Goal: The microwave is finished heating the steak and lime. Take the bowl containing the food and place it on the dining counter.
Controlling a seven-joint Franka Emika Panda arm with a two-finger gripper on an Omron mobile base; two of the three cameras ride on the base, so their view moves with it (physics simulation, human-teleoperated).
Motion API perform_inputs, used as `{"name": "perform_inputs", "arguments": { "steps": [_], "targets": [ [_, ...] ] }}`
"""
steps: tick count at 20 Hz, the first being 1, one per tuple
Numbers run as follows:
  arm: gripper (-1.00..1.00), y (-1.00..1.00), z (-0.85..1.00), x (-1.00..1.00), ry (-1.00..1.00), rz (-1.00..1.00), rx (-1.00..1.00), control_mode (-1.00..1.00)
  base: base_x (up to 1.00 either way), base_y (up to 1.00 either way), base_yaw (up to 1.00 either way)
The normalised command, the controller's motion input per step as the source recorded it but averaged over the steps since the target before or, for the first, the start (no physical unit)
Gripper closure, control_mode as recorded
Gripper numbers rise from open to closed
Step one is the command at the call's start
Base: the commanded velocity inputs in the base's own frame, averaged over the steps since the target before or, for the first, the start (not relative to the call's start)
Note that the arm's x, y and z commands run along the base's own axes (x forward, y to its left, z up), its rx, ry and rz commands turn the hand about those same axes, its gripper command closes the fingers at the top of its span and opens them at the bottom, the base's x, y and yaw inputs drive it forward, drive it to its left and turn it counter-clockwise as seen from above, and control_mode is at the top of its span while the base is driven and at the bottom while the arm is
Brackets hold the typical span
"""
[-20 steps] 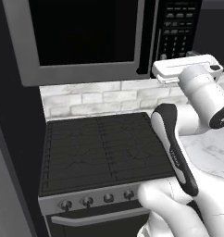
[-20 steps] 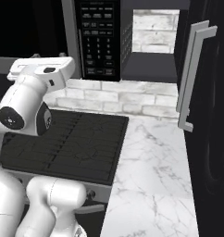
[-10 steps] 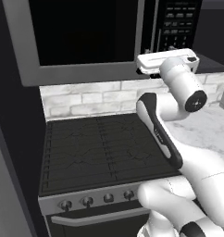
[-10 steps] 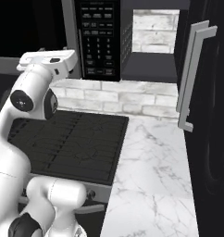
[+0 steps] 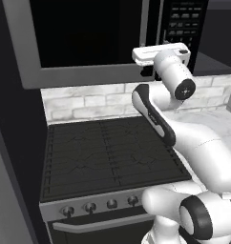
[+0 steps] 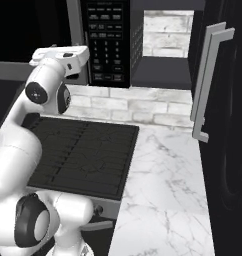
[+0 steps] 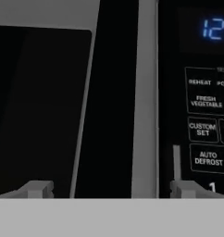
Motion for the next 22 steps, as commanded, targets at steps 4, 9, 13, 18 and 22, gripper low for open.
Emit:
{"name": "perform_inputs", "arguments": {
  "steps": [4, 9, 13, 18, 22],
  "targets": [
    [-1.0, 0.0, 0.08, 0.64, 0.01, 0.0, 0.0, -1.0, 0.0, 0.0, 0.0],
    [-1.0, 0.0, 0.03, 0.66, 0.11, 0.0, 0.0, -1.0, 0.0, 0.0, 0.0],
    [1.0, 0.0, 0.0, 0.68, 0.14, 0.0, 0.0, -1.0, 0.0, 0.0, 0.0],
    [1.0, 0.0, 0.0, 0.07, 0.02, 0.0, 0.0, -1.0, 0.0, 0.0, 0.0],
    [1.0, 0.0, 0.0, 0.0, 0.0, 0.0, 0.0, -1.0, 0.0, 0.0, 0.0]
  ]
}}
